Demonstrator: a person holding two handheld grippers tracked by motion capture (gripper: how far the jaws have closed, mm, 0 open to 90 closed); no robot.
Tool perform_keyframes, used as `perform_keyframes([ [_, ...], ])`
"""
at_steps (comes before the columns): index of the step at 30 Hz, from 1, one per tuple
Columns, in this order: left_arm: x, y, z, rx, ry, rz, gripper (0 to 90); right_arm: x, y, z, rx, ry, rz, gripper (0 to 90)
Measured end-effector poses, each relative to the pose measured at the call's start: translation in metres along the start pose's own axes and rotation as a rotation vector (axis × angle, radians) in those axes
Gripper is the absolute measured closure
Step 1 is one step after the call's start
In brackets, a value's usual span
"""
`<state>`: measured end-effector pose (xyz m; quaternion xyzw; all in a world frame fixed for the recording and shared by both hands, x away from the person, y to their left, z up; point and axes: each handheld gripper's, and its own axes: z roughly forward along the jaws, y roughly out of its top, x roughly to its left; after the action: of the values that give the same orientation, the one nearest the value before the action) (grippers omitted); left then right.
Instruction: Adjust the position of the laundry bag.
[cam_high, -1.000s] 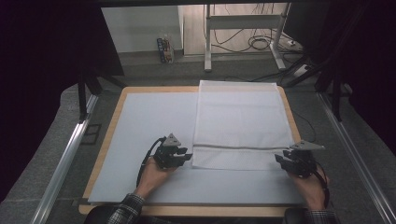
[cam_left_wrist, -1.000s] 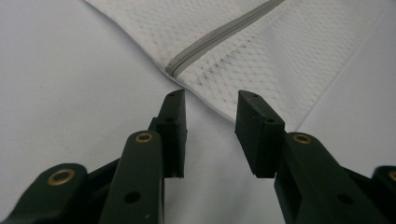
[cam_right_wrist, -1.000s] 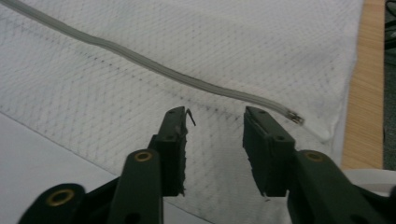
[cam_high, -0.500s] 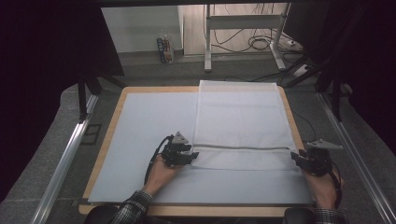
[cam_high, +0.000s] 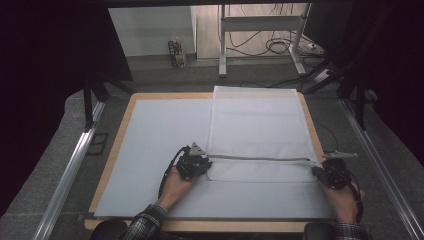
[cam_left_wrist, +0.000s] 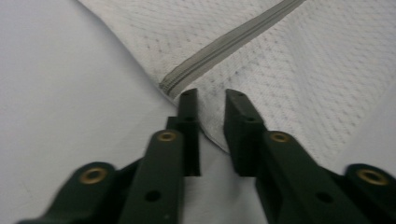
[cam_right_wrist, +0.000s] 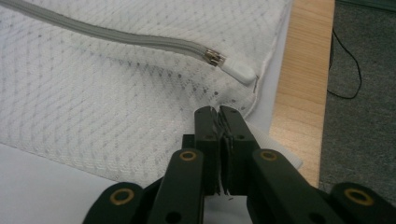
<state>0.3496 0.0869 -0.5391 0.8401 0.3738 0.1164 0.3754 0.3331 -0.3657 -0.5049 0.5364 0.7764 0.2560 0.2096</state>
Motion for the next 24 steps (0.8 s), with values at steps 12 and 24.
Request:
perform_keyframes([
  [12,0.006,0.002,-0.008,0.002,-0.026,-0.009,89.2,0.003,0.0,-0.005,-0.011,0.033,-0.016,87.0],
  [24,0.022,-0.005,-0.024,0.029,-0.058,-0.045,89.3,0.016,0.003,-0.006,-0.031,0.083,-0.056,86.9],
])
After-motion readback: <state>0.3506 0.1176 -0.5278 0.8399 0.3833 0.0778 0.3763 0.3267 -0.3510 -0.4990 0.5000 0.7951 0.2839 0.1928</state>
